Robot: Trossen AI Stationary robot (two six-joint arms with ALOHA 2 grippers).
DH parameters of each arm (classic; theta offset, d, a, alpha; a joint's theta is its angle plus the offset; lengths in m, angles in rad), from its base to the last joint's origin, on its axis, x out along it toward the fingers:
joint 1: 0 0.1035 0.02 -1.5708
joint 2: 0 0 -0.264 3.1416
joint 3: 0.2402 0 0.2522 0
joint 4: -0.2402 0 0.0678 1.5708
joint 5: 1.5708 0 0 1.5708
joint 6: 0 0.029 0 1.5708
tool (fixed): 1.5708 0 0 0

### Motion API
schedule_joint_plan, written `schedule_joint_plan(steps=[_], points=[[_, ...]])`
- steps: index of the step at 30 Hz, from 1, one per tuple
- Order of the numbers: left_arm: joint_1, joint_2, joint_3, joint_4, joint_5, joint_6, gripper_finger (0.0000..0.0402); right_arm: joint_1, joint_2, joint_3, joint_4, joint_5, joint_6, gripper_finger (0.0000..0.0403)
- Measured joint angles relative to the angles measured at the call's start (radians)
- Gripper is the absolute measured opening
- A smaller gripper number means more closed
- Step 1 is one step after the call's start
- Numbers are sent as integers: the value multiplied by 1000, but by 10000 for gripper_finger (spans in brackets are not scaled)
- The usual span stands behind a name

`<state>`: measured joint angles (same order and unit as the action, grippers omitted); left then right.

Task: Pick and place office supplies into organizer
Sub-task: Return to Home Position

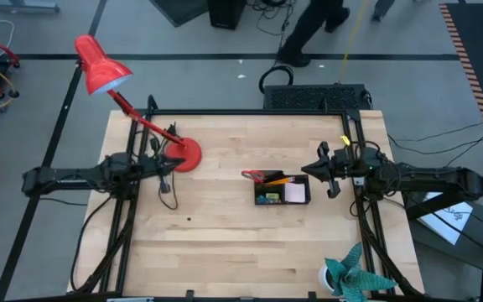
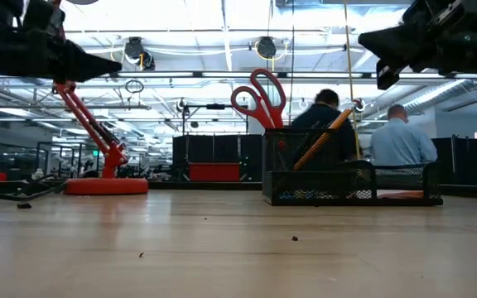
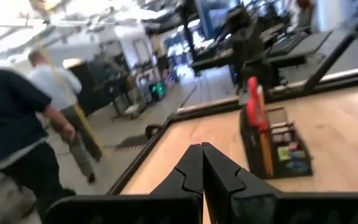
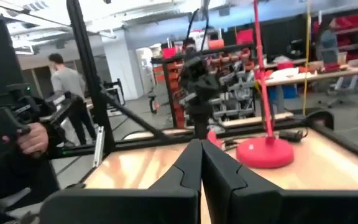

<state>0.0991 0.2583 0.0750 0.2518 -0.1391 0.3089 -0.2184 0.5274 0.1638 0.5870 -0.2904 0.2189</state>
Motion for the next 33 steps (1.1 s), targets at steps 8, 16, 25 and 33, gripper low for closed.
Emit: schedule_joint_plan(steps=[8, 16, 25, 33], points=[[-4, -214, 2, -150, 48, 44, 0, 5, -108, 0, -158, 26, -60, 0], [18, -255, 1, -270, 108, -28, 0, 2, -184, -72, -131, 28, -50, 0], [19, -253, 1, -280, 86, -57, 2, -10, -196, -144, 2, 24, -18, 0], [19, -253, 1, -279, 82, -63, 17, -10, -197, -145, 35, 25, -55, 0]])
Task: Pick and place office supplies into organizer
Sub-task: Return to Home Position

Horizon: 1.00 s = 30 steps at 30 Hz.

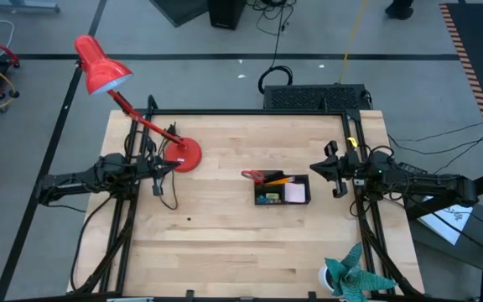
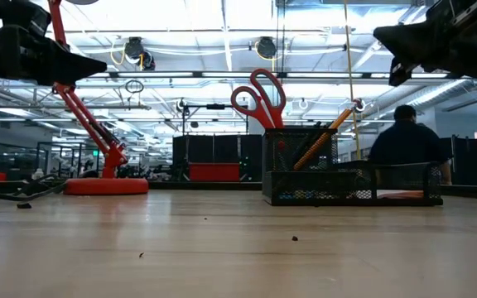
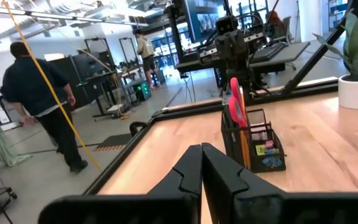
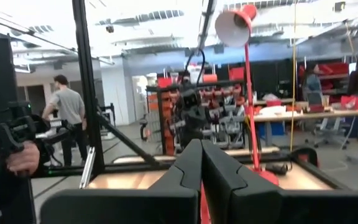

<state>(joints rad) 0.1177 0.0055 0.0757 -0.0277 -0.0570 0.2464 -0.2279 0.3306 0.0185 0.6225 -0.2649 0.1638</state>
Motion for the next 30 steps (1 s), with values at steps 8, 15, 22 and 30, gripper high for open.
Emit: schedule_joint_plan(steps=[8, 15, 22, 30], points=[[0, 1, 0, 1, 2, -36, 18, 0, 0, -2, -52, 0, 0, 0], [0, 1, 0, 1, 3, -44, 4, 0, 0, -3, -75, 1, 63, 0], [0, 1, 0, 1, 3, -43, 34, 0, 0, -3, -51, 53, 117, 0], [0, 1, 0, 1, 3, -42, 60, 0, 11, -3, -10, 297, 86, 0]])
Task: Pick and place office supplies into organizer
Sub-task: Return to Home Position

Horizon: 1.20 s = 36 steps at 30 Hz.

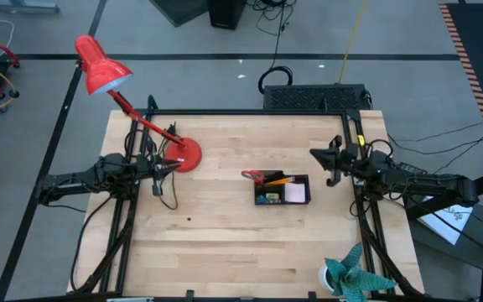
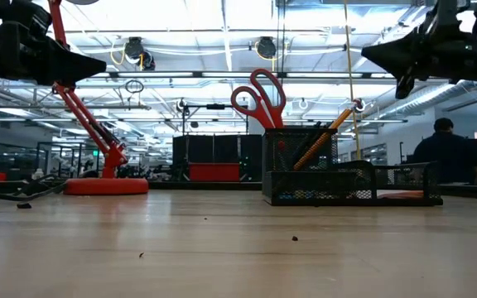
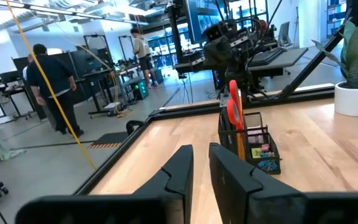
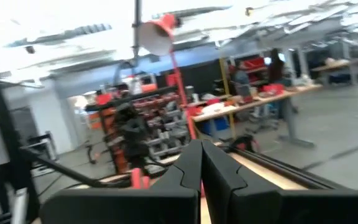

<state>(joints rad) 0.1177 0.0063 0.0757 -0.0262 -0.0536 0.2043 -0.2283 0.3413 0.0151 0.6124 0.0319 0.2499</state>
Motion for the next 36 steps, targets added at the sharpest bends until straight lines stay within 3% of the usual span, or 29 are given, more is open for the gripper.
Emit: schedule_joint_plan(steps=[9, 22, 36], points=[[0, 0, 0, 0, 0, 0, 62, 0, 1, 0, -145, 19, 23, 0], [0, 0, 0, 0, 0, 1, 63, 1, 5, 0, -131, 19, -185, 0], [0, 0, 0, 0, 0, 1, 63, 1, 5, 0, -131, 19, -184, 0]])
